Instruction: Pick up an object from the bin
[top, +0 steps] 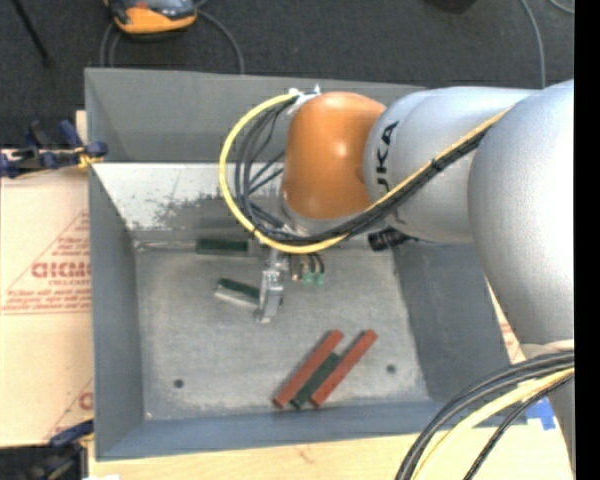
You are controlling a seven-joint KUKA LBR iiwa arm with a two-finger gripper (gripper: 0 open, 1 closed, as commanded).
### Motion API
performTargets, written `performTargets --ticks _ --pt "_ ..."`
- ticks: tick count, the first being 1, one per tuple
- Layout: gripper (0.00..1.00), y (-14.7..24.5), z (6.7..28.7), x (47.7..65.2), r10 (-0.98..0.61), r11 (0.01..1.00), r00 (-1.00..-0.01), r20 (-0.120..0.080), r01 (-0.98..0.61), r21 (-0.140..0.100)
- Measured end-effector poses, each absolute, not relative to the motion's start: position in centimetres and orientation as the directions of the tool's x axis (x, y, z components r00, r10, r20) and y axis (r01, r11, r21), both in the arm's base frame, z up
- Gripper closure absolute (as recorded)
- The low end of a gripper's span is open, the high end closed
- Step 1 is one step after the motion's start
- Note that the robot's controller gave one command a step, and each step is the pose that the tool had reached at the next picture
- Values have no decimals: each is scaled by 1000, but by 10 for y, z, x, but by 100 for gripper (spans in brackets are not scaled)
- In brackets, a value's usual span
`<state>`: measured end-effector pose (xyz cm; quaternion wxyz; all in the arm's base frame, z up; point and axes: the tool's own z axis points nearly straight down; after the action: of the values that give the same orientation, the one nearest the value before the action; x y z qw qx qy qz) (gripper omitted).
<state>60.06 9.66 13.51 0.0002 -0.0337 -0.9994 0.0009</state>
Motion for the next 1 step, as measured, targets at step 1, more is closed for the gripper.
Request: performTargets --ticks 1 --pt "0 100 133 612 309 951 -951 -5 309 3"
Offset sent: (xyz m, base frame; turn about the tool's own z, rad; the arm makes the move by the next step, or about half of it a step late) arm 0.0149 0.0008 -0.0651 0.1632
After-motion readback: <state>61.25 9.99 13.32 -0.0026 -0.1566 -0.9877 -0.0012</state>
